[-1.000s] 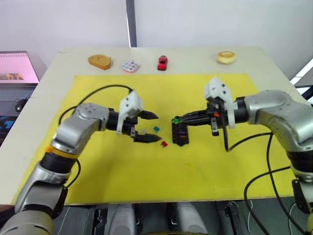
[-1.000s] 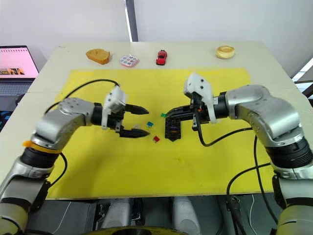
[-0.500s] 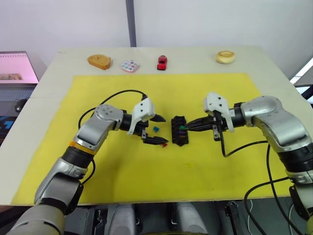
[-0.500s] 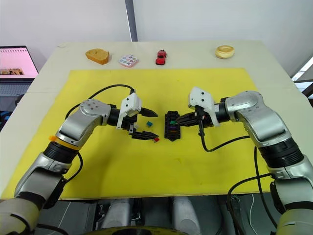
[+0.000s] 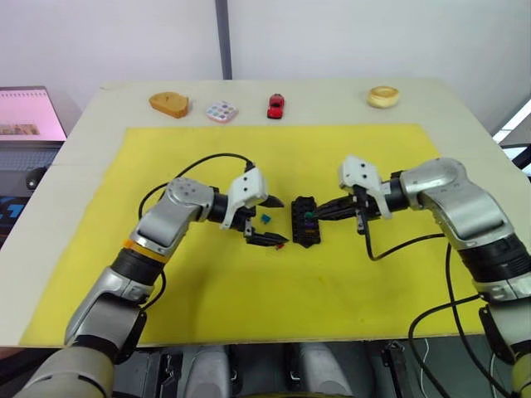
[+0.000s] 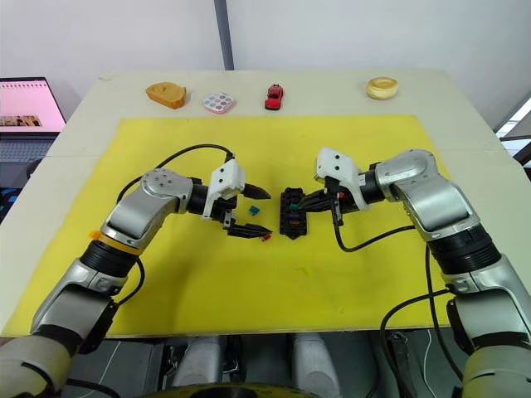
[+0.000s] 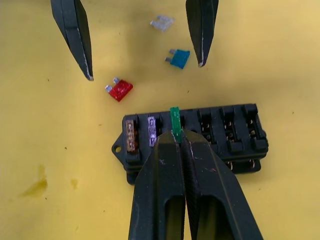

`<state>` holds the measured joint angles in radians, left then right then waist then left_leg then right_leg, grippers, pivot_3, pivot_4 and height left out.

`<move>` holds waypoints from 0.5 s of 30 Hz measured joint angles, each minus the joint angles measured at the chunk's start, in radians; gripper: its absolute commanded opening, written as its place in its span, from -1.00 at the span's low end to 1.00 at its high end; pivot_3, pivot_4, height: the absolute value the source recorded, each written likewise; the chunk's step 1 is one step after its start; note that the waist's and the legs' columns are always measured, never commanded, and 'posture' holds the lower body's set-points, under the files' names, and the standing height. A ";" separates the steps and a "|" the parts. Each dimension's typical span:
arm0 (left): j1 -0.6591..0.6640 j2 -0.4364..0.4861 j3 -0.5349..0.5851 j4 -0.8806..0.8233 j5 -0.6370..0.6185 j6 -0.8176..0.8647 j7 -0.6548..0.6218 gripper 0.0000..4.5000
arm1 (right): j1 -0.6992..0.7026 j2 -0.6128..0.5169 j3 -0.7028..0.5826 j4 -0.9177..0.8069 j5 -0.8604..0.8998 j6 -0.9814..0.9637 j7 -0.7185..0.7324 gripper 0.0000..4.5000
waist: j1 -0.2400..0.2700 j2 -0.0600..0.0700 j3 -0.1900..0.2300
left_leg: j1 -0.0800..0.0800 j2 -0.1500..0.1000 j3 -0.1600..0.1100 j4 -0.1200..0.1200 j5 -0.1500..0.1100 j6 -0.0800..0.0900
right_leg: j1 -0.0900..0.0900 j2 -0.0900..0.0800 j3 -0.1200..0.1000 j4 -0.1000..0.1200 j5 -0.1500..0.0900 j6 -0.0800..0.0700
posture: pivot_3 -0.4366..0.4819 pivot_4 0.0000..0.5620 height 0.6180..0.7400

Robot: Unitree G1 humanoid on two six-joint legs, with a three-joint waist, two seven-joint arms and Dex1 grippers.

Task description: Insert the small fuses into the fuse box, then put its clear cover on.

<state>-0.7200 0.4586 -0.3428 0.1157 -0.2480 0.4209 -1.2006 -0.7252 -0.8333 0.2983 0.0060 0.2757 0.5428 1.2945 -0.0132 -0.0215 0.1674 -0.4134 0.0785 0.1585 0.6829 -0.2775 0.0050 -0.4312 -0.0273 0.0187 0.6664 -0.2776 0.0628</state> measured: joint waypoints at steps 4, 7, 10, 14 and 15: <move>0.000 -0.001 0.000 -0.001 0.003 0.000 0.001 0.99 | 0.000 0.009 0.000 0.004 -0.018 -0.005 0.005 -1.00 | 0.000 0.000 0.000 | 0.000 0.000 0.000 0.000 0.000 0.000 | 0.000 0.000 0.000 0.000 0.000 0.000 | -0.05 -0.47 1.00; 0.000 -0.004 0.000 -0.003 0.006 0.002 0.003 0.99 | 0.000 0.019 0.000 0.018 -0.028 -0.008 0.006 -1.00 | 0.000 0.000 0.000 | 0.000 0.000 0.000 0.000 0.000 0.000 | 0.000 0.000 0.000 0.000 0.000 0.000 | -0.05 -0.47 1.00; 0.000 -0.006 0.000 -0.006 0.008 0.003 0.003 0.99 | 0.000 0.025 0.000 0.022 -0.038 -0.011 0.007 -1.00 | 0.000 0.000 0.000 | 0.000 0.000 0.000 0.000 0.000 -0.001 | 0.000 0.000 0.000 0.000 0.000 0.000 | -0.05 -0.47 1.00; 0.000 -0.006 0.000 -0.014 0.011 0.003 0.004 0.99 | -0.007 0.029 0.003 0.039 -0.056 -0.013 0.011 -1.00 | 0.000 0.000 0.000 | 0.000 0.000 0.000 0.000 0.001 -0.002 | 0.000 0.000 0.000 0.000 0.000 0.000 | -0.05 -0.47 1.00; 0.001 -0.006 0.000 -0.014 0.012 0.003 0.004 0.99 | -0.011 0.029 0.004 0.041 -0.059 -0.013 0.012 -1.00 | 0.000 0.000 0.000 | 0.000 0.000 0.000 0.000 0.001 -0.002 | 0.000 0.000 0.000 0.000 0.000 0.000 | -0.05 -0.47 1.00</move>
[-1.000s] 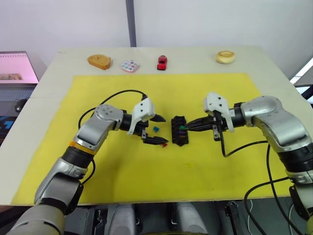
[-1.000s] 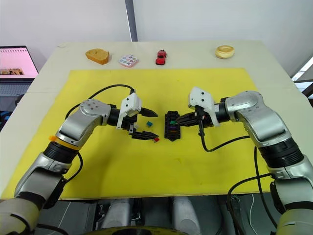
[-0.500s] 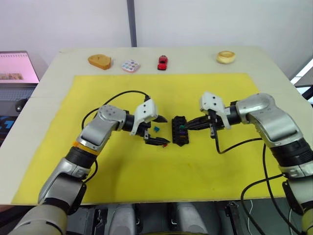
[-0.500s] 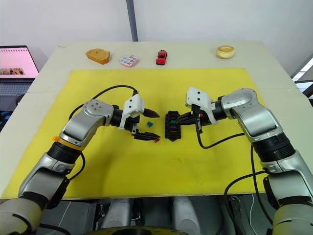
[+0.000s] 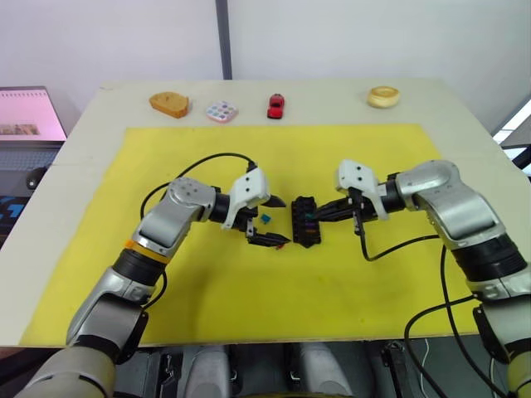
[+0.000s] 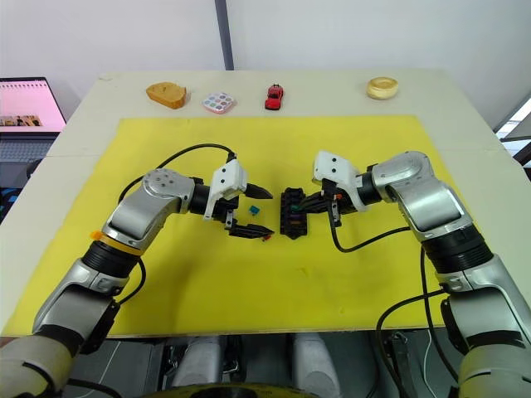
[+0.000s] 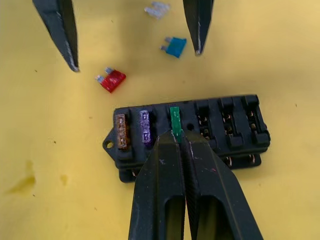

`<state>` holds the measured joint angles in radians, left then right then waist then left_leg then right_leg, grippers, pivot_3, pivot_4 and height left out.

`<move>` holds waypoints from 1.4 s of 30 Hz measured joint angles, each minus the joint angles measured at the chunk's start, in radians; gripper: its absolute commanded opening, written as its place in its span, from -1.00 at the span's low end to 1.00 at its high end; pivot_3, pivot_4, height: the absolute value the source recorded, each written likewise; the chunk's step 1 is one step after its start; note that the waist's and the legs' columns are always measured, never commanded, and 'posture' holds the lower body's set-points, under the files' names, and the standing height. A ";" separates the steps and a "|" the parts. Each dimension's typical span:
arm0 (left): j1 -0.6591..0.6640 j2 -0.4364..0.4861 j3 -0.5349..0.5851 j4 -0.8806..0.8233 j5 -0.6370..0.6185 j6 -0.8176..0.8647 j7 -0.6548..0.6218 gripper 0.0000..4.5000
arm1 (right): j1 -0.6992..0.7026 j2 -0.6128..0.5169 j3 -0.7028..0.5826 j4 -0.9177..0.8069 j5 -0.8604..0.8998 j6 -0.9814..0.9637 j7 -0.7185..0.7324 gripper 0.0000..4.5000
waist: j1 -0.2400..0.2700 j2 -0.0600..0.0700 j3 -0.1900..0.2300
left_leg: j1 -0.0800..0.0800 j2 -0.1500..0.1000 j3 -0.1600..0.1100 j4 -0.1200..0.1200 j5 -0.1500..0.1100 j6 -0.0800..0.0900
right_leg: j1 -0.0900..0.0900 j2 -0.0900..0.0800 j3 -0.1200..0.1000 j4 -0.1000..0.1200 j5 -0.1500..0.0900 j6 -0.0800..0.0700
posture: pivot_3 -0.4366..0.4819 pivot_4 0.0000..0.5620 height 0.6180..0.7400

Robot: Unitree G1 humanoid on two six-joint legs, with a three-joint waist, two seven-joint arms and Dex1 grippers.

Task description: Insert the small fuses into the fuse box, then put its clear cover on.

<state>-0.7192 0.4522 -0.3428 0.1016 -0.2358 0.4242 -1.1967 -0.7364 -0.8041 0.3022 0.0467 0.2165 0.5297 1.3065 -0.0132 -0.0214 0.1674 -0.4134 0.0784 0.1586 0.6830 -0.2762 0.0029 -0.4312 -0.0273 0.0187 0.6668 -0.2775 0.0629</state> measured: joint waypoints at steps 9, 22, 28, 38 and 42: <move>0.000 -0.001 0.000 -0.001 0.007 0.000 0.001 0.99 | -0.030 0.001 0.032 0.016 -0.048 -0.014 0.013 -1.00 | 0.000 0.000 0.000 | 0.000 0.000 0.000 0.000 0.000 0.000 | 0.000 0.000 0.000 0.000 0.000 0.000 | -0.05 -0.47 1.00; 0.009 -0.005 0.000 -0.006 0.009 -0.003 0.008 0.99 | -0.122 0.001 0.133 -0.006 -0.141 0.035 0.042 -1.00 | -0.001 0.001 0.000 | 0.002 0.000 0.000 0.000 0.000 0.000 | 0.001 0.000 0.000 0.001 0.000 0.000 | -0.05 -0.47 1.00; 0.022 -0.005 0.000 -0.016 0.009 -0.004 0.021 0.99 | -0.162 0.001 0.170 -0.024 -0.188 0.077 0.071 -1.00 | 0.000 0.001 0.000 | 0.002 0.000 0.000 0.000 0.000 0.001 | 0.001 0.000 0.000 0.001 0.000 0.000 | -0.05 -0.47 1.00; 0.039 -0.004 0.000 -0.033 0.009 -0.003 0.034 0.99 | -0.172 0.001 0.182 -0.042 -0.207 0.107 0.080 -1.00 | 0.000 0.001 0.000 | 0.002 0.000 0.000 0.000 0.000 0.001 | 0.001 0.000 0.000 0.001 0.000 0.000 | -0.05 -0.47 1.00; 0.038 -0.003 0.001 -0.033 0.009 -0.002 0.038 0.99 | -0.175 0.005 0.182 -0.043 -0.210 0.120 0.080 -1.00 | 0.000 0.001 0.000 | 0.002 0.000 0.000 0.000 0.000 0.001 | 0.001 0.000 0.000 0.001 0.000 0.000 | -0.05 -0.47 1.00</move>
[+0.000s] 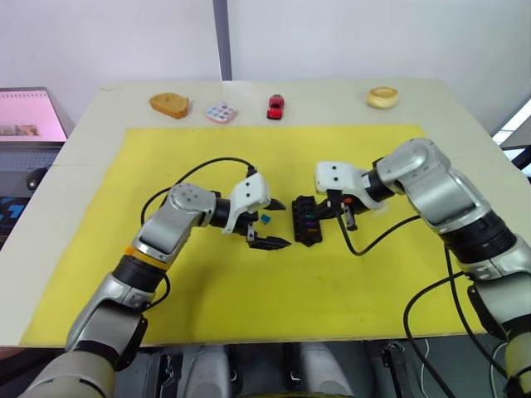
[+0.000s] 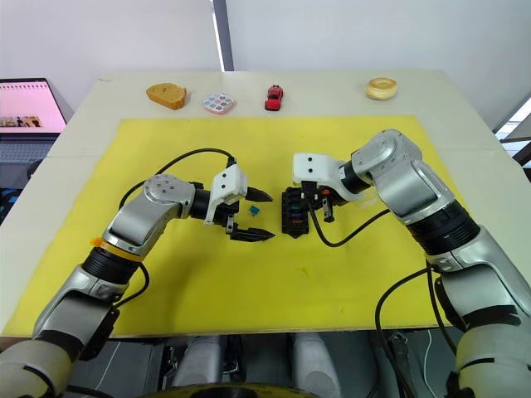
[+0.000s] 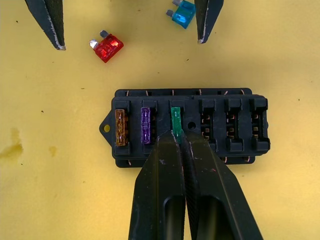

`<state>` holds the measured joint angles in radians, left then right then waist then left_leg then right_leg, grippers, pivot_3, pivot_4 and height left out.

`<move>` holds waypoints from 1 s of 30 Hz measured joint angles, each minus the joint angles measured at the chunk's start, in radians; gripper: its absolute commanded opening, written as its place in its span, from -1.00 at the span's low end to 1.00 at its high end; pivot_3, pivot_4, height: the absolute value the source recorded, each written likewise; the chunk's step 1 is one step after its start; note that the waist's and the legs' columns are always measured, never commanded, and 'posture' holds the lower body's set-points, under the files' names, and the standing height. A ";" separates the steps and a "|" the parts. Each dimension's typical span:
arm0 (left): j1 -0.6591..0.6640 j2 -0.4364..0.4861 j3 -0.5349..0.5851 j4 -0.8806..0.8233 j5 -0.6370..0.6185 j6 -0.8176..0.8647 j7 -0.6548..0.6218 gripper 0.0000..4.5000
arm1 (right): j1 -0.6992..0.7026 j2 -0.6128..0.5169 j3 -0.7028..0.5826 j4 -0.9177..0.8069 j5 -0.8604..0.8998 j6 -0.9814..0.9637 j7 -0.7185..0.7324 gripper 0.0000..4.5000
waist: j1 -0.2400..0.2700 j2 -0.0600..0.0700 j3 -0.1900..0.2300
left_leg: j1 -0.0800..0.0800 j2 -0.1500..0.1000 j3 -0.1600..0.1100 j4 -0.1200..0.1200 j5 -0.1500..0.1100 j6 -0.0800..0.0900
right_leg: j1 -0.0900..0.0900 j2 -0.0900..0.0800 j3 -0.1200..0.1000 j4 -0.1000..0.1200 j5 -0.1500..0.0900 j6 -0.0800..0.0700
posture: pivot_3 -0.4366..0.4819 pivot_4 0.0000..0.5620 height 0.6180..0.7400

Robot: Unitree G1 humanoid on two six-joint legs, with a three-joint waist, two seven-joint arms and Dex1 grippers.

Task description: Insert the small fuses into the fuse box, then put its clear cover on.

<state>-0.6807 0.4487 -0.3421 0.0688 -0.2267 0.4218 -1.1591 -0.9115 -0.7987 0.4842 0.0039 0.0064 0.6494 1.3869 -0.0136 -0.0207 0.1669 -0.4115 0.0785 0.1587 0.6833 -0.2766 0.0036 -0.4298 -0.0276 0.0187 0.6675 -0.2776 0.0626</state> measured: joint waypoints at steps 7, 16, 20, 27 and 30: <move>0.000 0.000 0.000 0.000 0.000 0.000 0.000 0.99 | -0.004 0.002 0.000 0.000 0.000 0.018 0.002 -1.00 | 0.000 0.000 0.000 | 0.000 0.000 0.000 0.000 0.000 0.000 | 0.000 0.000 0.000 0.000 0.000 0.000 | -0.05 -0.47 1.00; 0.000 0.000 0.000 0.000 0.000 0.000 0.002 0.99 | -0.004 0.004 -0.001 -0.003 0.001 0.029 0.002 -1.00 | 0.000 0.000 0.000 | 0.000 0.000 0.000 0.000 0.000 0.000 | 0.000 0.000 0.000 0.000 0.000 0.000 | -0.05 -0.47 1.00; 0.000 0.000 0.000 0.000 0.000 0.000 0.002 0.99 | -0.005 0.010 -0.002 -0.003 0.001 0.039 -0.002 -1.00 | 0.000 0.000 0.000 | 0.000 0.000 0.000 0.000 0.000 0.000 | 0.000 0.000 0.000 0.000 0.000 0.000 | -0.05 -0.47 1.00; 0.001 0.002 0.000 -0.001 0.000 0.002 0.001 1.00 | -0.006 0.014 -0.004 -0.002 -0.001 0.044 -0.012 -0.60 | -0.001 0.000 0.000 | 0.000 0.000 0.000 0.000 0.000 0.000 | 0.000 0.000 0.000 0.000 0.000 0.000 | -0.05 -0.47 1.00; 0.001 0.003 0.000 -0.002 0.000 0.002 0.001 1.00 | -0.006 0.014 -0.003 -0.002 -0.002 0.042 -0.013 -0.60 | 0.000 0.000 0.000 | 0.000 0.000 0.000 0.000 0.000 0.000 | -0.001 0.000 0.000 0.000 0.000 0.000 | -0.05 -0.47 1.00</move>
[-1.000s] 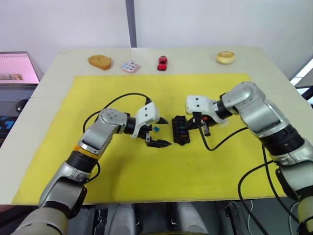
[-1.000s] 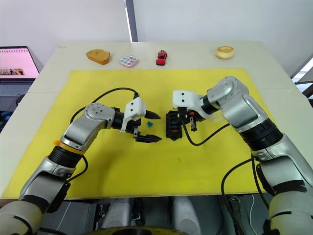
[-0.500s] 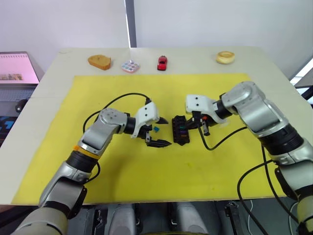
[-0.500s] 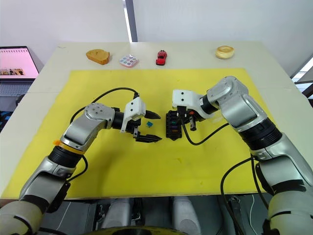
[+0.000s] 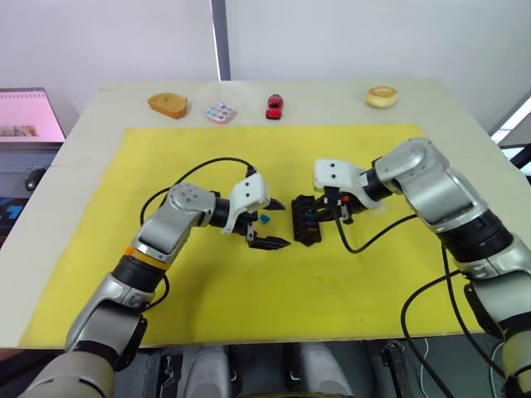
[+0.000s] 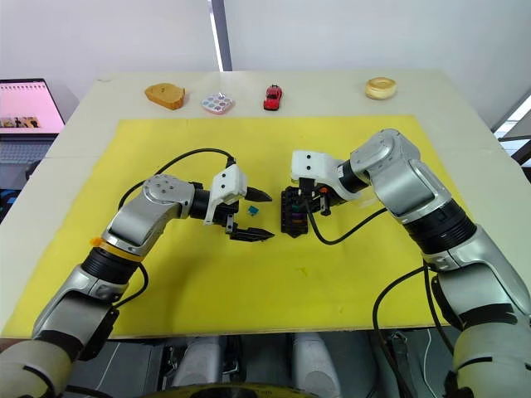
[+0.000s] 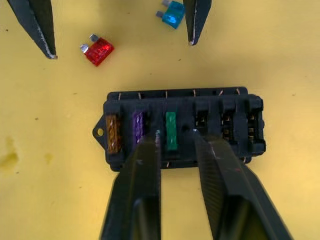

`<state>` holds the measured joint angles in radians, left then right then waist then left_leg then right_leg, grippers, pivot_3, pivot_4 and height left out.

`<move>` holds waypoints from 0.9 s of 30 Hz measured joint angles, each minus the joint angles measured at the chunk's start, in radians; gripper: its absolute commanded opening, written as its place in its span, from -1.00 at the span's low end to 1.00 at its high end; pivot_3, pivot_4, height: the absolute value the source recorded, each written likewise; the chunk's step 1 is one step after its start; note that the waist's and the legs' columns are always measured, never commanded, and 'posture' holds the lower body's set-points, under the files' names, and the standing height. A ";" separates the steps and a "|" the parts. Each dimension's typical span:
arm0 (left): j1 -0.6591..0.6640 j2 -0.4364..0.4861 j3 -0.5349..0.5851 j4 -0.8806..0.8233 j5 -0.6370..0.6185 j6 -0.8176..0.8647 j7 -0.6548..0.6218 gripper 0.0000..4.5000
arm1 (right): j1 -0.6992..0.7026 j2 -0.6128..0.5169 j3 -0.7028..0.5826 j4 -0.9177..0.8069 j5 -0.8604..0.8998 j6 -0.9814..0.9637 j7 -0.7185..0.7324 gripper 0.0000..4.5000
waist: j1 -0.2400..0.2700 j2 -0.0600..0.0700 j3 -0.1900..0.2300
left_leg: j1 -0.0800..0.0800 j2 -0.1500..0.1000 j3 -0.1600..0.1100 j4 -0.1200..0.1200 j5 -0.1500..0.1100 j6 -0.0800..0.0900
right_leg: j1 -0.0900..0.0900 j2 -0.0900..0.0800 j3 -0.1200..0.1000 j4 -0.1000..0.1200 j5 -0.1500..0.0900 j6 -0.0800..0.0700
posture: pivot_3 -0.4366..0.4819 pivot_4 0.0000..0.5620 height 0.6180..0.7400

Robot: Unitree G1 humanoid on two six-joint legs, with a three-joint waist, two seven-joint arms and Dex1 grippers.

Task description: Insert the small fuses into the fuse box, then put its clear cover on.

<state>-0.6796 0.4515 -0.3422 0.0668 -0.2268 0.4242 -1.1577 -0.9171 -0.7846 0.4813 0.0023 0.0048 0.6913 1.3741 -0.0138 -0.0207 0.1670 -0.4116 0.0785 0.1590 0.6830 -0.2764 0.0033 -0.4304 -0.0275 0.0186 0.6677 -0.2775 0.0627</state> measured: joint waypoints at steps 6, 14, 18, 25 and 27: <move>0.000 0.000 0.000 0.000 0.000 0.000 0.000 1.00 | 0.000 0.000 0.000 0.000 0.001 -0.001 0.003 -0.60 | 0.000 0.000 0.000 | 0.000 0.000 0.000 0.000 0.000 0.000 | 0.000 0.000 0.000 0.000 0.000 0.000 | -0.05 -0.47 1.00; 0.000 0.000 0.000 0.000 0.000 0.000 -0.001 1.00 | 0.000 -0.009 -0.025 -0.023 0.023 0.007 0.008 -0.60 | 0.000 0.000 0.000 | 0.000 0.000 0.000 0.000 0.000 0.000 | 0.000 0.000 0.000 0.000 0.000 0.000 | -0.05 -0.47 1.00; 0.000 0.001 0.000 0.000 0.000 -0.001 -0.001 1.00 | 0.000 -0.013 -0.055 -0.046 0.054 0.028 0.007 -0.60 | 0.000 0.000 0.000 | 0.000 0.000 0.000 0.000 0.000 0.000 | 0.000 0.000 0.000 0.000 0.000 0.000 | -0.05 -0.47 1.00; -0.001 0.001 0.000 0.001 0.000 -0.001 -0.001 1.00 | 0.008 -0.020 -0.088 -0.062 0.090 0.052 -0.010 -0.99 | 0.000 0.000 0.000 | 0.000 0.000 0.000 0.000 -0.001 0.001 | 0.000 0.000 0.000 0.000 0.000 0.000 | -0.05 -0.47 1.00; -0.001 0.001 0.000 0.001 0.000 -0.001 -0.001 1.00 | 0.022 -0.019 -0.094 -0.073 0.099 0.062 -0.023 -0.99 | 0.000 0.000 0.000 | 0.000 0.000 0.000 0.000 -0.001 0.001 | 0.000 0.000 0.000 0.000 0.000 0.000 | -0.05 -0.47 1.00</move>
<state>-0.6803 0.4522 -0.3421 0.0677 -0.2267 0.4232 -1.1588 -0.8955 -0.8039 0.3870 -0.0710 0.1041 0.7530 1.3509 -0.0136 -0.0207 0.1670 -0.4117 0.0785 0.1589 0.6829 -0.2770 0.0043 -0.4304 -0.0276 0.0187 0.6678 -0.2775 0.0628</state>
